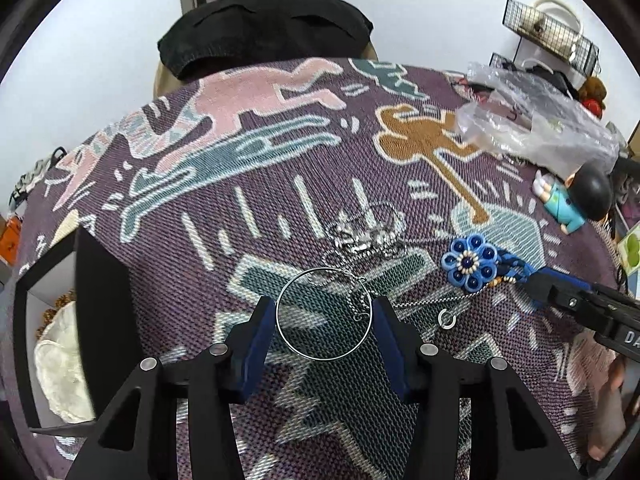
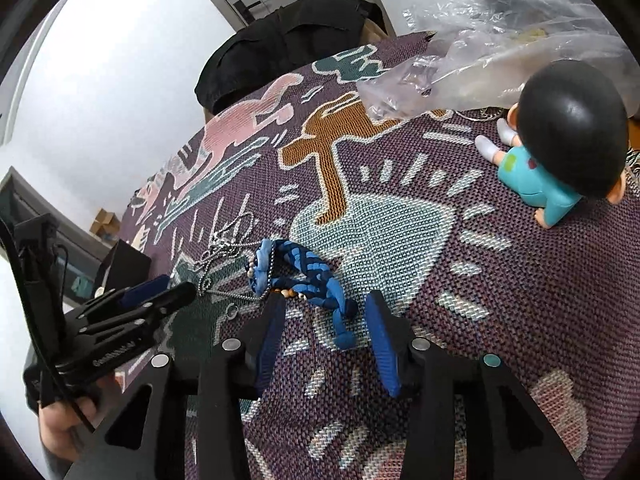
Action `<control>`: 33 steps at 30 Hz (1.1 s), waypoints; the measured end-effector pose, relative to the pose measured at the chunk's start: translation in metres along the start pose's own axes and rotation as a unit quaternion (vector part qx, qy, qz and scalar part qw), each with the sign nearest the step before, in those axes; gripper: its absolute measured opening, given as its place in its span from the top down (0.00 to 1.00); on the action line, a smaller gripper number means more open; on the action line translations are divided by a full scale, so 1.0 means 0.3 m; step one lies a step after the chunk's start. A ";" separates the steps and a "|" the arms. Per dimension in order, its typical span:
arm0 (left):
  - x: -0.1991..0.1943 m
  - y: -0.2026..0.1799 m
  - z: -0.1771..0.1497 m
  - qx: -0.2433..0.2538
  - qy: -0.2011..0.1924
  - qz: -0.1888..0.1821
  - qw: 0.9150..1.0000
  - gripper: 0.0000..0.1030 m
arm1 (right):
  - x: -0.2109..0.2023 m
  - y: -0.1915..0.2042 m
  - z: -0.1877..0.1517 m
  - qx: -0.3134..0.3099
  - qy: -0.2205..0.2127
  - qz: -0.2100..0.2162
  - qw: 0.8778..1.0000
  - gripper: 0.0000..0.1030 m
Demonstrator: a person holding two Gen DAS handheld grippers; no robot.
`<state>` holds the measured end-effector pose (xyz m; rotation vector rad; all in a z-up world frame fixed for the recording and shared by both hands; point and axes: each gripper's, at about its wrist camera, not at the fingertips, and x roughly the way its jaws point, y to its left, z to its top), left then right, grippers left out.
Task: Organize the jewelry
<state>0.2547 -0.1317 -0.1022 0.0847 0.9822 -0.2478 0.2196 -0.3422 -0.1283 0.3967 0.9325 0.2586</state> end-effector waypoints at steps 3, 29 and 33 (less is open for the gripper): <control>-0.031 0.013 0.005 -0.005 -0.011 -0.001 1.000 0.50 | 0.007 0.012 -0.002 -0.008 0.004 -0.003 1.000 0.59; -0.319 0.164 0.021 -0.050 -0.101 -0.023 0.993 0.50 | -0.210 0.374 0.077 -0.156 -0.089 0.024 0.983 0.90; -0.377 0.198 0.019 -0.059 -0.118 -0.022 0.991 0.50 | -0.253 0.445 0.086 -0.174 -0.102 0.025 0.979 0.90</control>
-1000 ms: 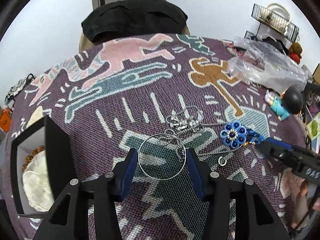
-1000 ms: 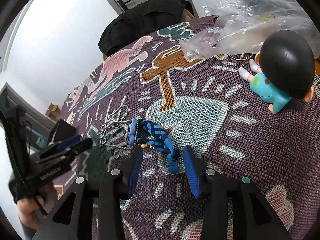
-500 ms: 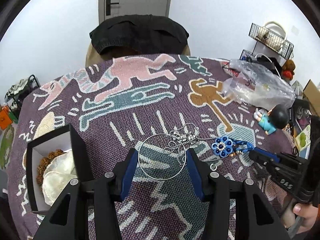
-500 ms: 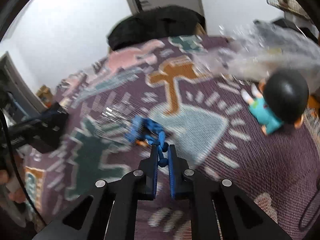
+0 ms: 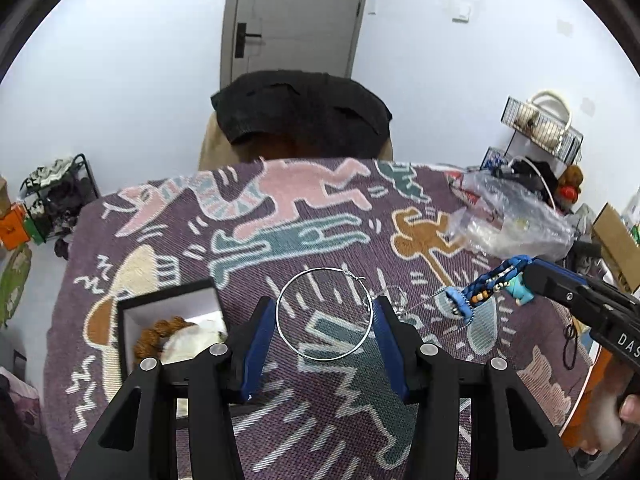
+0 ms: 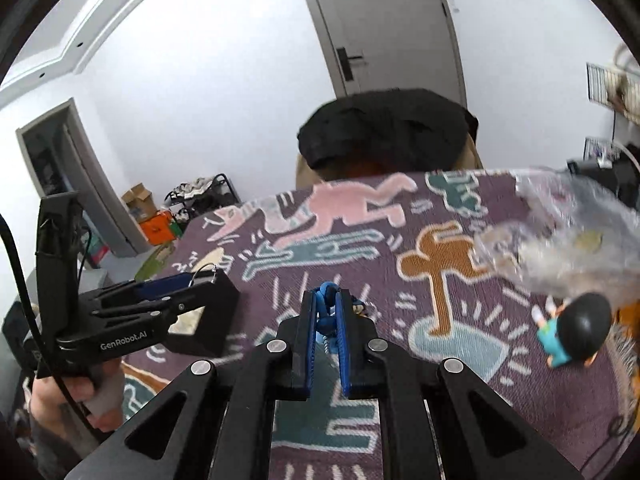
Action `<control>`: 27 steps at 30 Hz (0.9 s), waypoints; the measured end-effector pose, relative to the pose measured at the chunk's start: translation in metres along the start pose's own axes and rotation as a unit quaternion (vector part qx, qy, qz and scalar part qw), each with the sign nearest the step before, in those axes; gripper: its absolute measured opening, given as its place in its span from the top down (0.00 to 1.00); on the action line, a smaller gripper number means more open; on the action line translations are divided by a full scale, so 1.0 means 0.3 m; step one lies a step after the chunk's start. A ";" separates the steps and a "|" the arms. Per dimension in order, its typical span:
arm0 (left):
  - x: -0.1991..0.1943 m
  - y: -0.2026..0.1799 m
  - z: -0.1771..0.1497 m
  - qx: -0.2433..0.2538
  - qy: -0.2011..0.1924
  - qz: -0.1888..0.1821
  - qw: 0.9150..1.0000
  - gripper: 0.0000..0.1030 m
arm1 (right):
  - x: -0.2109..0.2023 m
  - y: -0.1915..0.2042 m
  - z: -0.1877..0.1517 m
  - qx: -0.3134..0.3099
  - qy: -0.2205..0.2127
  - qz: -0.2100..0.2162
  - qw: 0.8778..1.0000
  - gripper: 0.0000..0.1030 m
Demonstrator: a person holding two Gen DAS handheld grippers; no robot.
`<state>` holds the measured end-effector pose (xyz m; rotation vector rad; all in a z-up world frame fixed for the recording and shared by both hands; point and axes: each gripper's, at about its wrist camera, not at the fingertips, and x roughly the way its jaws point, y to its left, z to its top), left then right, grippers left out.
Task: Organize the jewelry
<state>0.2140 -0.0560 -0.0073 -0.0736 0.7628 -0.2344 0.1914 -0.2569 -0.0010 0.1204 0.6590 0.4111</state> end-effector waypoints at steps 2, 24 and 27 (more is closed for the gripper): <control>-0.028 0.014 0.007 -0.004 -0.009 0.000 1.000 0.50 | -0.021 0.038 0.021 -0.011 -0.006 0.003 1.000 0.90; -0.250 0.131 0.049 -0.020 -0.069 0.011 0.997 0.50 | -0.194 0.368 0.166 -0.128 -0.079 0.026 0.988 0.90; -0.269 0.155 0.050 -0.025 -0.074 0.015 0.997 0.50 | -0.215 0.426 0.182 -0.149 -0.089 0.024 0.985 0.90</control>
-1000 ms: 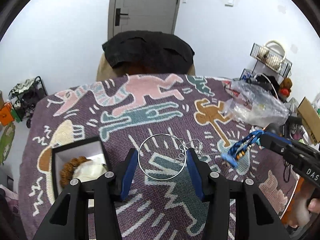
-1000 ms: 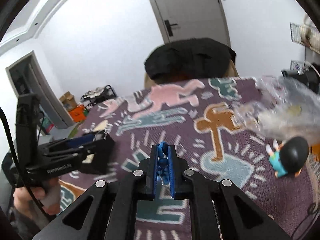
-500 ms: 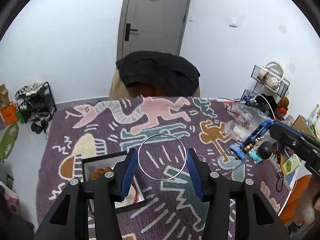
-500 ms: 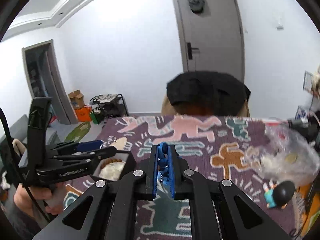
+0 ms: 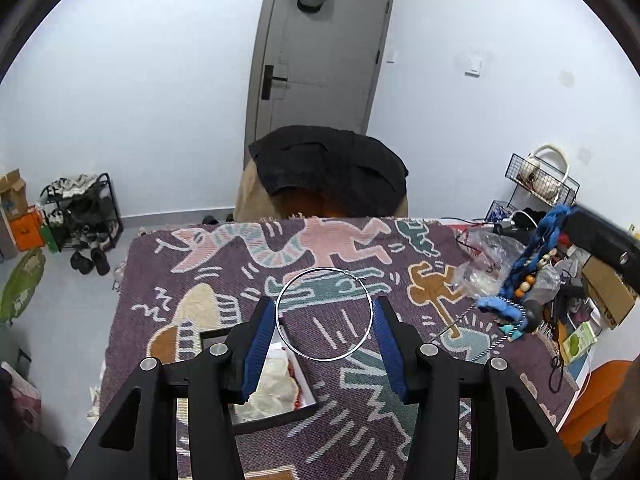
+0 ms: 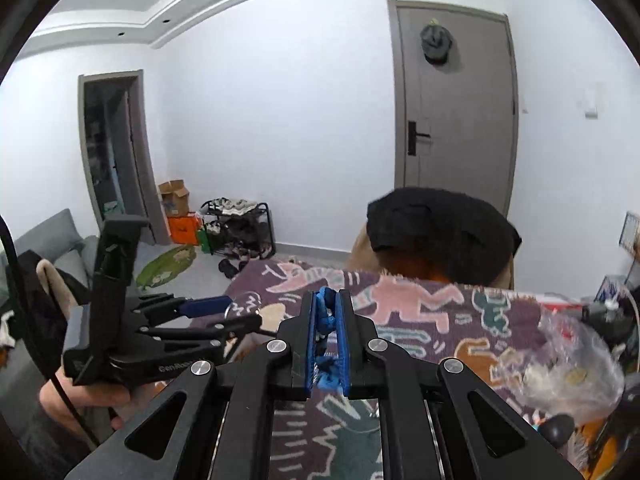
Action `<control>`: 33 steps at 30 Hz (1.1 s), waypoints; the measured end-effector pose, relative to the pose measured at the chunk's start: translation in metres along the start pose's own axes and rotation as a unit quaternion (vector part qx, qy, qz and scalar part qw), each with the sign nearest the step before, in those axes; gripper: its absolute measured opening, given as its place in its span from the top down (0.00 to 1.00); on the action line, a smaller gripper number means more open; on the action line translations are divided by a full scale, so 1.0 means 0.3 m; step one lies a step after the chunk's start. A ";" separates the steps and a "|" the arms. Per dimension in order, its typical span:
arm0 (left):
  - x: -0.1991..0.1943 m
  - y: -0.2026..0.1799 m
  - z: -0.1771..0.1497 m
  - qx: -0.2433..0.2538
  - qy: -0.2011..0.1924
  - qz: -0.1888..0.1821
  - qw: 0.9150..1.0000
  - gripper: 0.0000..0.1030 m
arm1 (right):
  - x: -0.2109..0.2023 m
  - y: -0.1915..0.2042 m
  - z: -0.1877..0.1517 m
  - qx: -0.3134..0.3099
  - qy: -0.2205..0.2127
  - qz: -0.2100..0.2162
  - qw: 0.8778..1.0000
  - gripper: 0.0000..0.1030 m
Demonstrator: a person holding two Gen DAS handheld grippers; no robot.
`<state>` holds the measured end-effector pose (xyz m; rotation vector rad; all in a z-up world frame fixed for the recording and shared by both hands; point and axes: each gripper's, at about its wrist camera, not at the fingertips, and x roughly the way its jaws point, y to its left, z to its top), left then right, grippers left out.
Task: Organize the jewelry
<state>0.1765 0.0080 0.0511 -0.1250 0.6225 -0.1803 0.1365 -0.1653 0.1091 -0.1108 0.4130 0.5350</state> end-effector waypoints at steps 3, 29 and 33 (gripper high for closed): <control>-0.014 0.027 0.004 -0.004 -0.004 0.004 1.000 0.50 | -0.012 0.050 0.042 -0.020 -0.011 -0.001 1.000 0.90; -0.045 0.223 -0.051 -0.040 -0.004 0.037 0.998 0.50 | 0.322 0.006 -0.251 0.022 0.190 0.047 0.980 0.54; -0.036 0.246 -0.069 -0.043 0.001 0.043 0.998 0.50 | 0.400 0.005 -0.369 0.033 0.231 0.058 0.971 0.54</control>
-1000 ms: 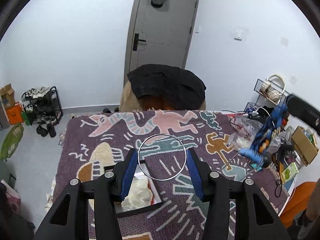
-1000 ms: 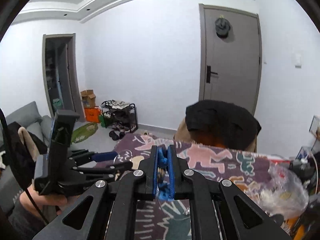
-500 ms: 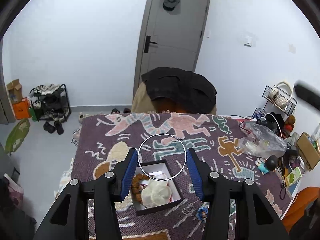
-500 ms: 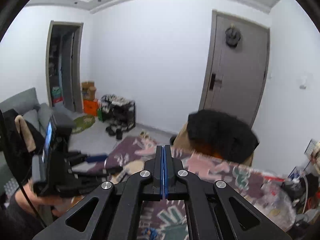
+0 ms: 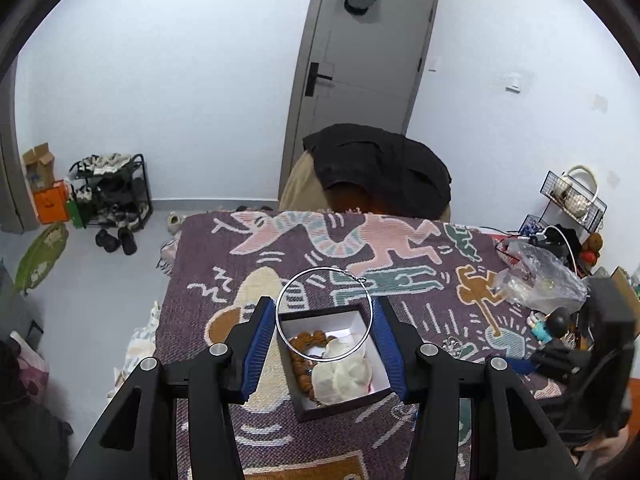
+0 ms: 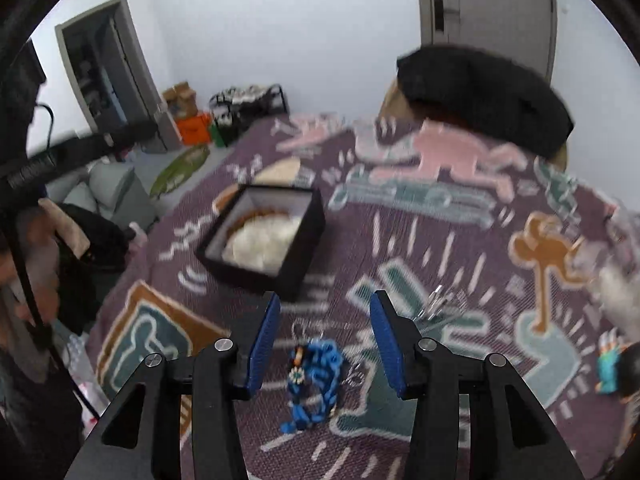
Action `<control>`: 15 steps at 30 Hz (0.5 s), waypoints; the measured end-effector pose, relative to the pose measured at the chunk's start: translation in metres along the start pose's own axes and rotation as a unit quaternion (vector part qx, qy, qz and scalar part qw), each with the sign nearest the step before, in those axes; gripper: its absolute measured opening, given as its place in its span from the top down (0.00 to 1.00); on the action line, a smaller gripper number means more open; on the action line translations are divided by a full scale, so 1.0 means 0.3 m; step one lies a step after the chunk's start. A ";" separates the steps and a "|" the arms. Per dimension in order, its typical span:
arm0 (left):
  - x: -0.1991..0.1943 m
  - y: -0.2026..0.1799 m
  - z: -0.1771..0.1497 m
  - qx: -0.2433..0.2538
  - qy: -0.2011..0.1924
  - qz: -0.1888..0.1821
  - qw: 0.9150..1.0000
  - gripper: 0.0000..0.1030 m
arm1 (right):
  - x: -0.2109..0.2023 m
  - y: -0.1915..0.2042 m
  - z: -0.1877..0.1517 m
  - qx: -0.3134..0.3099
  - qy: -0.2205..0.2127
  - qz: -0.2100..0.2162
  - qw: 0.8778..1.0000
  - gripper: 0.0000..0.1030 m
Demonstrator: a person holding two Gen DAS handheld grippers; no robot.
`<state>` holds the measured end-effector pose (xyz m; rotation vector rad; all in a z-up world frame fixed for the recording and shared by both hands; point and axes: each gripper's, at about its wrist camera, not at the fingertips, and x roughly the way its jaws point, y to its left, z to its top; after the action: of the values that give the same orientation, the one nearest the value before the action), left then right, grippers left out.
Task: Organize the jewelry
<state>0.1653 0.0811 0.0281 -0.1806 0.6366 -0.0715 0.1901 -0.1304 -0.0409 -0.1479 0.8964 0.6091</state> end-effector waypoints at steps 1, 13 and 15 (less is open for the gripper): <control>0.001 0.006 -0.005 -0.001 0.001 0.001 1.000 0.50 | 0.018 0.003 -0.013 0.001 0.008 0.002 1.000 0.54; 0.027 0.081 -0.050 -0.015 0.014 0.008 1.000 0.50 | 0.272 0.053 -0.109 -0.012 0.090 -0.022 0.996 0.53; 0.032 0.087 -0.053 -0.017 0.016 0.009 1.000 0.50 | 0.260 0.042 -0.107 -0.010 0.084 -0.024 0.996 0.68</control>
<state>0.1637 0.1033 0.0049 -0.2067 0.6718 -0.0460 0.1978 -0.0980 -0.1195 -0.2409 1.0465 0.5661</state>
